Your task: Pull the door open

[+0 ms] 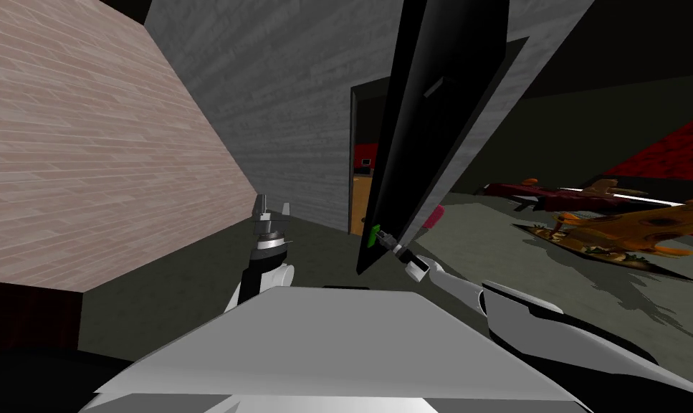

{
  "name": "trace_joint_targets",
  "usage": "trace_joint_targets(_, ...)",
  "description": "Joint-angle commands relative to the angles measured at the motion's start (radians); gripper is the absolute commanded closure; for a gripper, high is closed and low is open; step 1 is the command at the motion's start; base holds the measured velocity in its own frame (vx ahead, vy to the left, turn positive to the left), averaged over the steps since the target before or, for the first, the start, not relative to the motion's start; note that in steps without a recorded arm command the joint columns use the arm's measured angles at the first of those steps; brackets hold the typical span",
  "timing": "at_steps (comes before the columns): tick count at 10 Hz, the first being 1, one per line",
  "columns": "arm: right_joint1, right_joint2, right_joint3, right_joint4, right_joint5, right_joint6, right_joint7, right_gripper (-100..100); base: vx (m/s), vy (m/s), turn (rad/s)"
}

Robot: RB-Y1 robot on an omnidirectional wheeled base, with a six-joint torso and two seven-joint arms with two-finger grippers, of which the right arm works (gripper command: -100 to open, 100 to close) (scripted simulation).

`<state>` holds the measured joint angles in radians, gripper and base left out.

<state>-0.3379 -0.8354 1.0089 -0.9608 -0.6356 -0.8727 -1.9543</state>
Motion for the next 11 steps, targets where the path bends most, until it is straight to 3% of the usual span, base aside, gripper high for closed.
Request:
trace_joint_targets(1,0.0,0.0,0.0,0.0,0.0,0.0,0.0,100,-0.038,-0.05,0.02)
trace_joint_targets(11,-0.015,-0.059,0.104,0.009,-0.05,-0.1,-0.015,100,-0.143,-0.155,0.158)
